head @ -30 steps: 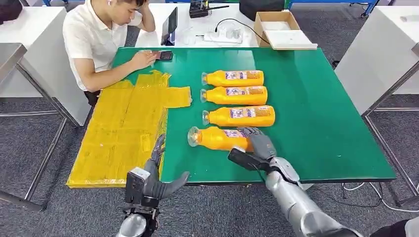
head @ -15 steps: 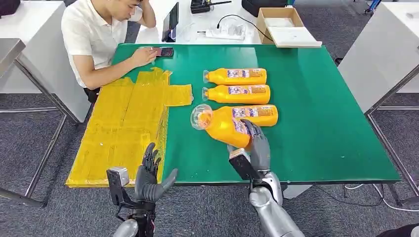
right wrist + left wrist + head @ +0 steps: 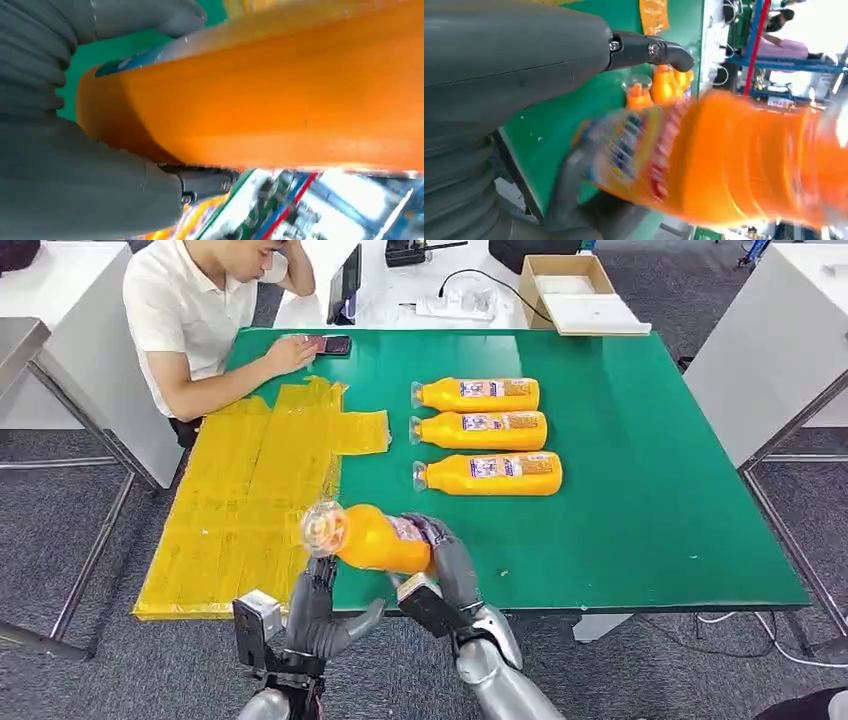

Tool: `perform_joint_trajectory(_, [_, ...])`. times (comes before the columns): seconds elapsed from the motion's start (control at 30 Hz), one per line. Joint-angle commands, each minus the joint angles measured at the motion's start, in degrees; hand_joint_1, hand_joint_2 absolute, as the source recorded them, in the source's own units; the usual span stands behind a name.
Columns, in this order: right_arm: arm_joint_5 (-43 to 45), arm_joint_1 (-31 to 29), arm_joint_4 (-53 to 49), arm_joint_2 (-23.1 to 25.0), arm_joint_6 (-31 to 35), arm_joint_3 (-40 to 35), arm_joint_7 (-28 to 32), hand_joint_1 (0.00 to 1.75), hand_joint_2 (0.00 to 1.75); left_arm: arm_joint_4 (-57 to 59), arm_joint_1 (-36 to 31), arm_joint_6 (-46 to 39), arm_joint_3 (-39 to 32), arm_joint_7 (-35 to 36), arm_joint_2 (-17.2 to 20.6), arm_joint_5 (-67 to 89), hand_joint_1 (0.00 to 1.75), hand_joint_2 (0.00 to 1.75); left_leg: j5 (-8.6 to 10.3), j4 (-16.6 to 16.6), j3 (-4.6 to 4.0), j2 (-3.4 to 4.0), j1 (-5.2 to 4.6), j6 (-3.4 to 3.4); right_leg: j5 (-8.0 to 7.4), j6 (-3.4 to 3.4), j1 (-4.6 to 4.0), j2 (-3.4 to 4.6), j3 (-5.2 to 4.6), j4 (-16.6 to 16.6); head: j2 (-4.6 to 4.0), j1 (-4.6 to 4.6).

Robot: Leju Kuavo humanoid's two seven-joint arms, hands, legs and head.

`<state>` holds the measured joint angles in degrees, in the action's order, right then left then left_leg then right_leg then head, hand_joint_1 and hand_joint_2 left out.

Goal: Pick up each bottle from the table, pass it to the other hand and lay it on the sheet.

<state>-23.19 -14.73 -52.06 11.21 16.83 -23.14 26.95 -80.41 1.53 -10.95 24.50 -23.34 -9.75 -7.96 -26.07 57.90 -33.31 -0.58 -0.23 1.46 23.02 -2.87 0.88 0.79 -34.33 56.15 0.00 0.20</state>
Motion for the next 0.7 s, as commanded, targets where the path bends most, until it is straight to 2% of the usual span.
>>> perform_joint_trajectory(0.03, [-1.27, -3.12, 8.38, 2.06, -0.78, -8.21, -0.5, 1.75, 1.75, 2.53, -2.3, 0.27, 0.4, 0.21, 0.88, -0.06, 0.0, 1.75, -0.01, -0.05, 0.11, 0.02, 0.03, -0.08, 0.02, 0.09, -0.04, -0.04, 0.1, -0.04, 0.0, 0.02])
perform_joint_trajectory(0.23, [-2.73, -1.88, 8.73, 4.01, -0.31, -12.39, 0.04, 1.75, 1.75, 3.98, -3.14, 0.84, -1.32, 1.88, -0.42, -2.88, 0.0, 1.75, -0.01, -0.04, 0.07, 0.05, 0.03, -0.06, 0.0, 0.07, -0.04, 0.0, 0.05, -0.04, 0.0, 0.02])
perform_joint_trajectory(0.7, [-3.34, -2.05, 10.38, 4.83, -0.41, -15.16, -0.51, 1.75, 1.75, 3.88, -4.2, 0.82, -2.25, 2.29, -1.26, -5.34, 0.0, 1.75, -0.02, -0.03, 0.09, -0.03, 0.05, -0.08, 0.03, 0.1, -0.07, -0.1, 0.09, -0.05, 0.0, 0.02])
